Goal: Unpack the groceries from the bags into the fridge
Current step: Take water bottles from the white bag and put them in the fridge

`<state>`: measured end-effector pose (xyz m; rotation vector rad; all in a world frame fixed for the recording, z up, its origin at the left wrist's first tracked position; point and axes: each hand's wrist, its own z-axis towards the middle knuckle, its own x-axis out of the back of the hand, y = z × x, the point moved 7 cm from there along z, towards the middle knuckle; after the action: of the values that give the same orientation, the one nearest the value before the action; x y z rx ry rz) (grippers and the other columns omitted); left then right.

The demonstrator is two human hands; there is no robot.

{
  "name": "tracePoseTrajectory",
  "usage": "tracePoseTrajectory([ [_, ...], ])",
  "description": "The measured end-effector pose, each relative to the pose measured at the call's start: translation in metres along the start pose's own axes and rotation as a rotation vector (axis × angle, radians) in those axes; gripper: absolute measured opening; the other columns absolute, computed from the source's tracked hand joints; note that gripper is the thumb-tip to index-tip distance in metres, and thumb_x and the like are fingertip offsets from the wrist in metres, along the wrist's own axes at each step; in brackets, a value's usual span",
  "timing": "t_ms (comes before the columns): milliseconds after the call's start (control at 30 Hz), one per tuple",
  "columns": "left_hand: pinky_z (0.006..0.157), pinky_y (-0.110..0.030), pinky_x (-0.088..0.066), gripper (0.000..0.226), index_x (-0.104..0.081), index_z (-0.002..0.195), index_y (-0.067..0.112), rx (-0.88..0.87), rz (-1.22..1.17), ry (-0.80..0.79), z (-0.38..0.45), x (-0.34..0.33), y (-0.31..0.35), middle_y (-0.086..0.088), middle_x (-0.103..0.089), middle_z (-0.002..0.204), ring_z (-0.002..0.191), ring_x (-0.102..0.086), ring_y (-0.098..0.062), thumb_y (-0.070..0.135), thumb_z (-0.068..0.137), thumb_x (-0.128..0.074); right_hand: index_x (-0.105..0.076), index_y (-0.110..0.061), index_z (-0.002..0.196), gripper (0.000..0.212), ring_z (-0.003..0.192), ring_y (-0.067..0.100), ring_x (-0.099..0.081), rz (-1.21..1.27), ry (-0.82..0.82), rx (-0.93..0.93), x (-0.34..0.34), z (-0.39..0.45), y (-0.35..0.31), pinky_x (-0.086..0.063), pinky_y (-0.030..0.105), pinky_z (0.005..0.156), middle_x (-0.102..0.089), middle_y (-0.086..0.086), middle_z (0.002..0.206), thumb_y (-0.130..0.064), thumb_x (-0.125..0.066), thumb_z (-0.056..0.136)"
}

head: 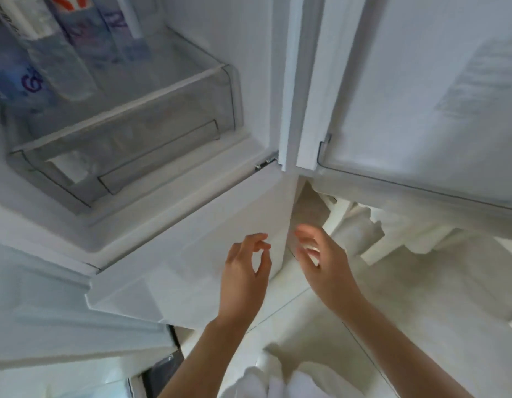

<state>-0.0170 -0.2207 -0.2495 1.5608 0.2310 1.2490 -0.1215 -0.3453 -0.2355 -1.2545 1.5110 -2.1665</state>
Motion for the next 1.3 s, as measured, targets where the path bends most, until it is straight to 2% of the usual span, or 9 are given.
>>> tracePoseTrajectory([
  [67,0.083,-0.006,-0.041,0.024,-0.059,0.114,0.031,-0.010,0.016,-0.114,-0.018,-0.034,0.008,0.014,-0.066,0.100,0.095,-0.058,0.004,0.019,0.093,-0.057,-0.054,-0.016,0.123,0.030,0.106,0.005,-0.058,-0.003,0.020,-0.113,0.017,-0.027,0.027,-0.048,0.026,0.097,-0.062,-0.006,0.117,-0.017,-0.057,0.092],
  [200,0.077,0.001,-0.035,0.022,-0.058,0.112,0.034,-0.032,0.038,-0.299,-0.053,-0.097,0.032,0.015,-0.065,0.098,0.090,-0.053,0.012,0.023,0.093,-0.055,-0.053,-0.027,0.119,0.033,0.106,0.003,-0.059,0.032,0.110,-0.278,0.061,-0.083,0.080,-0.049,0.028,0.096,-0.062,-0.012,0.111,-0.012,-0.059,0.090],
  [367,0.083,-0.014,-0.044,0.021,-0.060,0.109,0.029,-0.085,0.017,-0.412,-0.097,-0.172,0.078,0.021,-0.064,0.088,0.090,-0.058,0.001,0.018,0.092,-0.057,-0.055,-0.022,0.119,0.032,0.104,0.006,-0.061,0.030,0.211,-0.417,0.134,-0.152,0.139,-0.049,0.033,0.096,-0.064,-0.006,0.109,-0.009,-0.059,0.090],
  [467,0.083,-0.019,-0.046,0.020,-0.060,0.108,0.029,-0.100,0.021,-0.474,-0.130,-0.223,0.107,0.021,-0.064,0.087,0.090,-0.058,-0.001,0.017,0.091,-0.057,-0.055,-0.021,0.120,0.031,0.103,0.005,-0.061,-0.014,0.243,-0.468,0.181,-0.191,0.172,-0.050,0.032,0.094,-0.064,-0.009,0.107,-0.013,-0.059,0.091],
  [633,0.079,-0.014,-0.045,0.020,-0.062,0.110,0.026,-0.138,0.034,-0.614,-0.186,-0.315,0.161,0.015,-0.065,0.090,0.089,-0.057,0.002,0.018,0.092,-0.057,-0.054,-0.020,0.123,0.032,0.103,0.004,-0.060,-0.065,0.272,-0.556,0.260,-0.247,0.226,-0.049,0.030,0.095,-0.060,-0.014,0.107,-0.016,-0.059,0.092],
  [733,0.079,-0.017,-0.048,0.020,-0.061,0.111,0.028,-0.179,0.061,-0.700,-0.210,-0.365,0.194,0.016,-0.065,0.090,0.089,-0.057,0.000,0.020,0.093,-0.057,-0.054,-0.020,0.123,0.033,0.102,0.004,-0.059,-0.076,0.320,-0.591,0.307,-0.270,0.255,-0.049,0.029,0.095,-0.060,-0.013,0.106,-0.016,-0.060,0.091],
  [1033,0.079,-0.024,-0.051,0.017,-0.064,0.103,0.027,-0.256,0.047,-0.778,-0.199,-0.463,0.271,0.012,-0.066,0.088,0.086,-0.060,-0.001,0.018,0.090,-0.057,-0.054,-0.015,0.123,0.034,0.099,0.011,-0.060,-0.077,0.451,-0.676,0.411,-0.275,0.319,-0.047,0.025,0.088,-0.063,-0.002,0.109,-0.013,-0.060,0.090],
  [1100,0.078,-0.023,-0.051,0.016,-0.064,0.102,0.026,-0.261,0.037,-0.762,-0.182,-0.480,0.284,0.011,-0.067,0.087,0.084,-0.061,-0.001,0.017,0.090,-0.057,-0.055,-0.015,0.122,0.033,0.098,0.012,-0.061,-0.081,0.465,-0.680,0.430,-0.263,0.332,-0.049,0.029,0.088,-0.064,-0.002,0.108,-0.013,-0.060,0.090],
  [1300,0.074,-0.021,-0.050,0.015,-0.066,0.101,0.019,-0.261,0.009,-0.672,-0.106,-0.535,0.320,0.011,-0.067,0.086,0.080,-0.061,0.000,0.012,0.090,-0.059,-0.055,-0.013,0.122,0.032,0.098,0.013,-0.060,-0.109,0.452,-0.624,0.484,-0.192,0.364,-0.045,0.024,0.086,-0.062,-0.002,0.108,-0.012,-0.059,0.090],
])
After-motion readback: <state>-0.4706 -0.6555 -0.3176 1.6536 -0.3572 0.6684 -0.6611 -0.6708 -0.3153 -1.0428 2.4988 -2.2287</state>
